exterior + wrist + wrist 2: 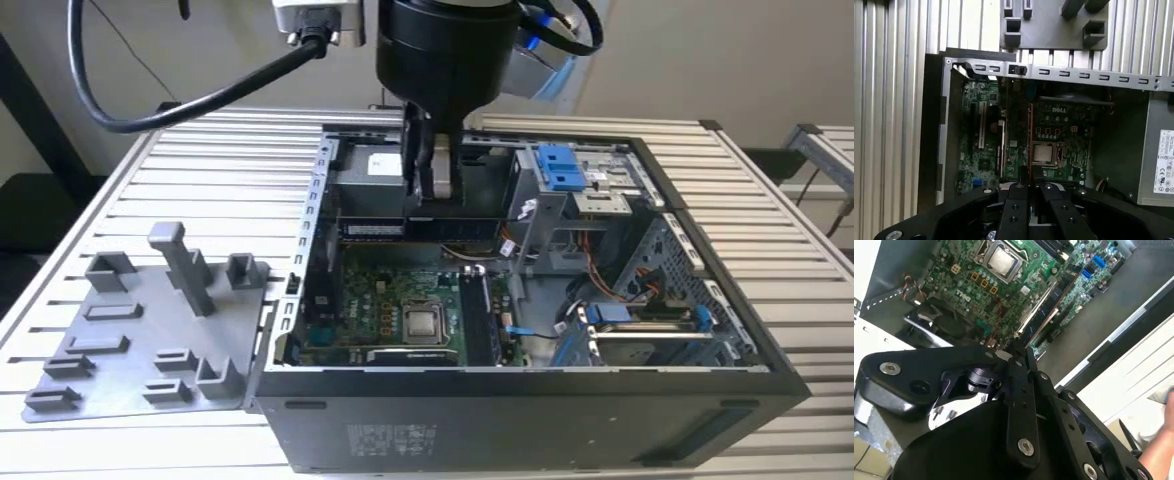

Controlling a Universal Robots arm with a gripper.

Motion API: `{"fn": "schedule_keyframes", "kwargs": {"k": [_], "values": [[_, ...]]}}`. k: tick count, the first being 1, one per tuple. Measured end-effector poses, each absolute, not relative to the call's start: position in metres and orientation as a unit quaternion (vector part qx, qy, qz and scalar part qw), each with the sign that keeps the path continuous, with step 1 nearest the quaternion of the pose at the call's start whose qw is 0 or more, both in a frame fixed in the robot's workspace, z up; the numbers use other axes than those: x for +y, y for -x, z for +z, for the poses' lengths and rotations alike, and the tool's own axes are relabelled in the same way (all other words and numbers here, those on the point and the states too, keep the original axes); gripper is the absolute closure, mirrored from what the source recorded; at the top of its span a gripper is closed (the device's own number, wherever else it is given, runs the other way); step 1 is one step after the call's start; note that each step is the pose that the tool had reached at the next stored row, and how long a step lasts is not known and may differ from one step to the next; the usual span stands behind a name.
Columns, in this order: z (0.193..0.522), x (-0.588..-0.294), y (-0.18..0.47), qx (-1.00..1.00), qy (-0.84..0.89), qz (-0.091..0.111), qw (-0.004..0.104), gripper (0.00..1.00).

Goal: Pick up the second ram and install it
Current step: 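Pick up the second ram and move it above second insertion slot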

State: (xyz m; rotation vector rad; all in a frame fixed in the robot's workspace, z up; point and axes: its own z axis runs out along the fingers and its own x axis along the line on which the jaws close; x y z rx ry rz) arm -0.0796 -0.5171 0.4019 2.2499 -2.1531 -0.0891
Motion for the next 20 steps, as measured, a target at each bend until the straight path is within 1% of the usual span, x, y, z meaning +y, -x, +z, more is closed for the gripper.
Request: {"fn": "schedule_keyframes", "kwargs": {"k": [20], "values": [[0.402, -0.517, 0.003, -0.691, -0.722, -0.030, 0.015, 0.86]]}}
